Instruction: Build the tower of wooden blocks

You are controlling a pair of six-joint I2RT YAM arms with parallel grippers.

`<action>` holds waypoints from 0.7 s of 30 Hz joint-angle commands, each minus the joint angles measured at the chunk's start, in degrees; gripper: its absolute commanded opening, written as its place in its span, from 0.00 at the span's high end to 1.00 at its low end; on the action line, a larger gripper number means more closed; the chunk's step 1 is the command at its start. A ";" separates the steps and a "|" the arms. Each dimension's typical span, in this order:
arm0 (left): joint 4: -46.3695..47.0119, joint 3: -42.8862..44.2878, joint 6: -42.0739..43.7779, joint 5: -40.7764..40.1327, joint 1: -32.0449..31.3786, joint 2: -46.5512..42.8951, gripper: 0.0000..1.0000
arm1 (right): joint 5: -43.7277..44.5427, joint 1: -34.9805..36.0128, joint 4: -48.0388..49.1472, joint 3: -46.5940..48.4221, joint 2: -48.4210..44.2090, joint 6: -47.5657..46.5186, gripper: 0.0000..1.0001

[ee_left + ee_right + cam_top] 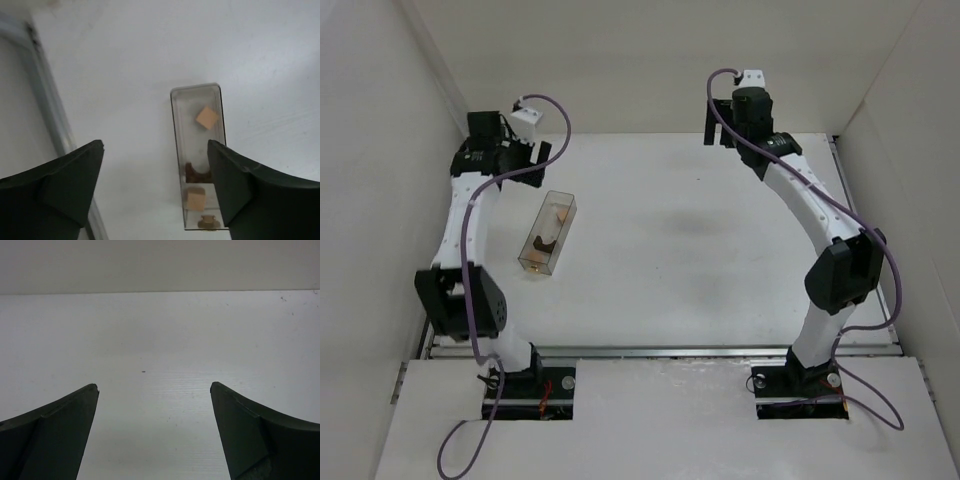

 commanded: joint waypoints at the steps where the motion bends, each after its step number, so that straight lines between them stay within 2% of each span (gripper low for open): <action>1: -10.26 1.46 -1.38 -4.84 -1.33 8.11 0.22 | -3.16 0.68 -0.43 -3.77 1.88 -3.42 0.01; 4: -9.65 1.46 -5.51 -9.41 -1.33 14.61 0.35 | -1.75 2.09 0.80 -10.10 0.47 -3.42 0.01; 8: -8.33 2.25 -8.32 -10.04 -1.85 19.63 0.38 | -0.97 3.49 1.33 -14.69 -0.93 -2.80 0.01; 11: -6.48 1.72 -9.47 -14.51 -2.56 21.31 0.43 | 0.45 4.91 1.33 -16.28 -1.46 -2.80 0.01; 16: -3.32 -3.02 -11.40 -20.58 -3.88 23.15 0.68 | 2.99 6.23 1.33 -16.90 -1.46 -2.80 0.01; 17: -3.31 -3.03 -11.41 -21.19 -3.88 23.15 0.81 | 2.99 6.75 1.33 -16.90 -1.98 -2.80 0.01; 21: -2.78 -3.82 -11.41 -20.93 -3.88 23.68 0.91 | 3.61 6.75 1.33 -16.90 -1.99 -2.80 0.01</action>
